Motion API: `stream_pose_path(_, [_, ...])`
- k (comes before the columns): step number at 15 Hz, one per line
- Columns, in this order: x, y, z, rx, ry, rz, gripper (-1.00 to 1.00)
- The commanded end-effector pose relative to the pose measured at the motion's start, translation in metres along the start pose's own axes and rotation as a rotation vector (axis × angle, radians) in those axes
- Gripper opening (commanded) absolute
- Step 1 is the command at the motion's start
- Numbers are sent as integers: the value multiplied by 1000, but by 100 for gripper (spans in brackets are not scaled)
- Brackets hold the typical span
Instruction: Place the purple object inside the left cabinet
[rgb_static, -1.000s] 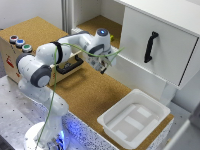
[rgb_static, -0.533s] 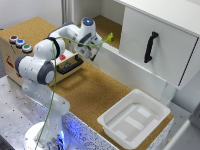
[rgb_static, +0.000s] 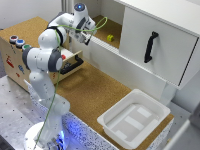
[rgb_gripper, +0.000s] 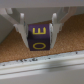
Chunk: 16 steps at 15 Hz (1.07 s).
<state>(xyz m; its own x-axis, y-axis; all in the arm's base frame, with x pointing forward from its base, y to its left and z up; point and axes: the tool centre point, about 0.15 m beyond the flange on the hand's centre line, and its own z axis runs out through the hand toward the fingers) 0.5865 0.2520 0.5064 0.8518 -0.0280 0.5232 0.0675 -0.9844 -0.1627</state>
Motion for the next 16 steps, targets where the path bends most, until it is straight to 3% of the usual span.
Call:
stream_pose_path(1, [53,3,32,-176,-125,57,-100])
stream_pose_path(9, [73,26,69,-255,-133,40,-100])
stream_pose_path(10, [72,23,68,-251,-116,51,100])
stream_pose_path(16, [67,-10,18,-187,9,37,100])
